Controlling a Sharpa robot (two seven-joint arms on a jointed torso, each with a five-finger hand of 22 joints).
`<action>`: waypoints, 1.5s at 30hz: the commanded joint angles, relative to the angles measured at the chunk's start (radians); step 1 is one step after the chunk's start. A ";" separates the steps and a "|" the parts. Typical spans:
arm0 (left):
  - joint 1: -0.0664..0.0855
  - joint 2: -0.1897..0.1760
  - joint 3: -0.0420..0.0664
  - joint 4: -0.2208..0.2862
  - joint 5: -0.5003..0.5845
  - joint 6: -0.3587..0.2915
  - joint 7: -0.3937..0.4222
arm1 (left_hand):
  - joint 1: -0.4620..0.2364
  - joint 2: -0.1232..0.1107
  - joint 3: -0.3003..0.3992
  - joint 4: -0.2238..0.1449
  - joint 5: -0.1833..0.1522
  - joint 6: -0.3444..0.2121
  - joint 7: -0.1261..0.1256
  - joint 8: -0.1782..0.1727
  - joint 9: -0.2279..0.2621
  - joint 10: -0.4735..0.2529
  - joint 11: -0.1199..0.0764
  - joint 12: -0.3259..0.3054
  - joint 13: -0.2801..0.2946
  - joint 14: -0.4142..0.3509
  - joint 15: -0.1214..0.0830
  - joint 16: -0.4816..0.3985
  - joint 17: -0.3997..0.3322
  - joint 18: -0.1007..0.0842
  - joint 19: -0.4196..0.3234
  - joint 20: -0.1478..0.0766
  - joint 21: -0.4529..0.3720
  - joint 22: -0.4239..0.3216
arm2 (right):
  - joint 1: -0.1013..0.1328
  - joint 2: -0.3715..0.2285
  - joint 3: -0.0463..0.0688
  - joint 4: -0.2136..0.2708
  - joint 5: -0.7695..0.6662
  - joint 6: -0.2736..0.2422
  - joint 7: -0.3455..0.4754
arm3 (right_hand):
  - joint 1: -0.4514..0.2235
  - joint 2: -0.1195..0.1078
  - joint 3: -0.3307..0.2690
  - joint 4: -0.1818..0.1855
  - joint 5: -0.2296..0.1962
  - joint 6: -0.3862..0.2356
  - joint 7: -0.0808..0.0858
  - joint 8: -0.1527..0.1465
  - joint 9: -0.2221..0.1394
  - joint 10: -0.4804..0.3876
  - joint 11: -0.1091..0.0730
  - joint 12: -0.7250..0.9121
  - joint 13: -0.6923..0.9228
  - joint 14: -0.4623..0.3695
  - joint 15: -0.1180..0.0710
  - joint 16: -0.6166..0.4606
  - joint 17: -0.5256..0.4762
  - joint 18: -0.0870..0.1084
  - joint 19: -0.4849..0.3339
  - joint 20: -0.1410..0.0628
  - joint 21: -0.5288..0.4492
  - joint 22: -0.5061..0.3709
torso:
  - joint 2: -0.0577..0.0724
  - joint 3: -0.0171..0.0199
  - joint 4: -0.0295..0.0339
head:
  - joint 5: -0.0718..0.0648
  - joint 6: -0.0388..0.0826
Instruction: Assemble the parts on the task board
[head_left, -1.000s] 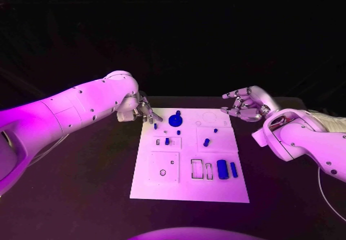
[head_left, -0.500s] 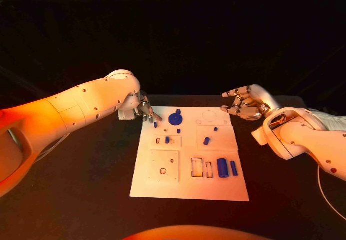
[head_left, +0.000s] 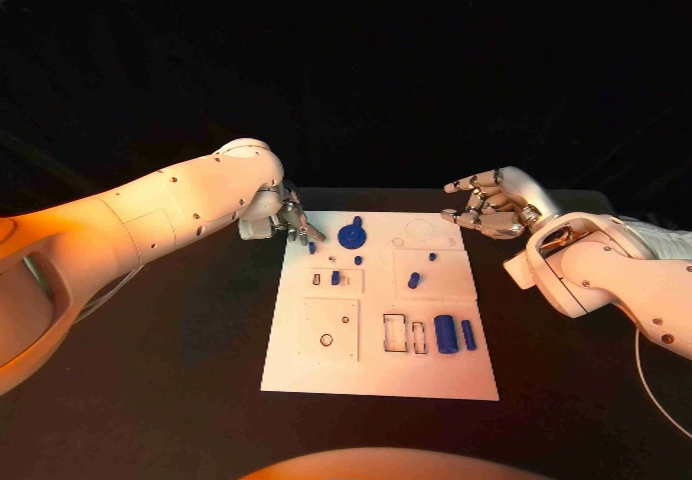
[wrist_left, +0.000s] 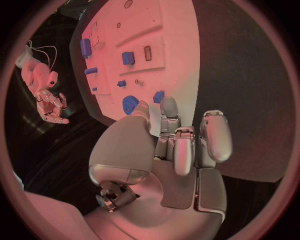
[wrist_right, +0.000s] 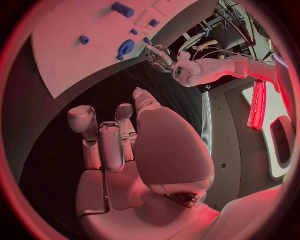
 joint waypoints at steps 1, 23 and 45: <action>-0.001 0.006 0.000 -0.003 0.004 0.011 0.011 | 0.014 0.001 -0.002 -0.002 0.006 0.001 0.000 0.008 0.002 0.005 -0.001 0.006 -0.001 0.105 -0.005 0.003 0.263 -0.003 0.004 0.001 0.002 0.046 | -0.001 0.002 0.000 0.001 -0.008 0.015 0.005 | -0.005 -0.001 -0.002 0.001 -0.003 0.004 0.001 0.002 0.000 -0.005 -0.001 -0.006 -0.001 0.042 -0.004 -0.007 0.004 0.007 -0.005 -0.002 -0.006 -0.001 | 0.000 0.0004 -0.0005 | 0.001 -0.003; -0.004 0.019 -0.005 -0.030 0.005 0.032 0.006 | 0.049 0.015 0.003 -0.014 0.006 -0.001 -0.002 0.014 0.009 0.005 -0.002 0.007 -0.006 0.105 -0.006 0.003 0.263 -0.003 0.005 0.000 0.002 0.048 | -0.001 0.003 0.000 0.001 -0.008 0.018 0.005 | -0.005 -0.001 -0.002 0.001 -0.003 0.004 0.001 0.002 0.000 -0.005 -0.001 -0.006 -0.001 0.042 -0.004 -0.007 0.004 0.007 -0.005 -0.002 -0.006 -0.001 | 0.000 0.0008 -0.0001 | -0.001 -0.011; -0.008 0.028 -0.009 -0.038 0.017 0.023 0.011 | 0.096 0.045 0.025 -0.032 0.004 -0.006 -0.005 0.016 0.014 0.002 -0.005 0.003 -0.015 0.105 -0.008 0.003 0.263 -0.002 0.003 -0.002 -0.001 0.048 | -0.001 0.007 0.000 -0.002 -0.008 0.021 0.005 | -0.005 0.001 -0.001 0.001 0.001 0.005 0.001 0.002 0.000 -0.004 -0.001 -0.005 -0.002 0.042 -0.004 -0.008 0.003 0.007 -0.005 -0.002 -0.007 -0.001 | 0.000 0.0009 -0.0002 | -0.003 -0.014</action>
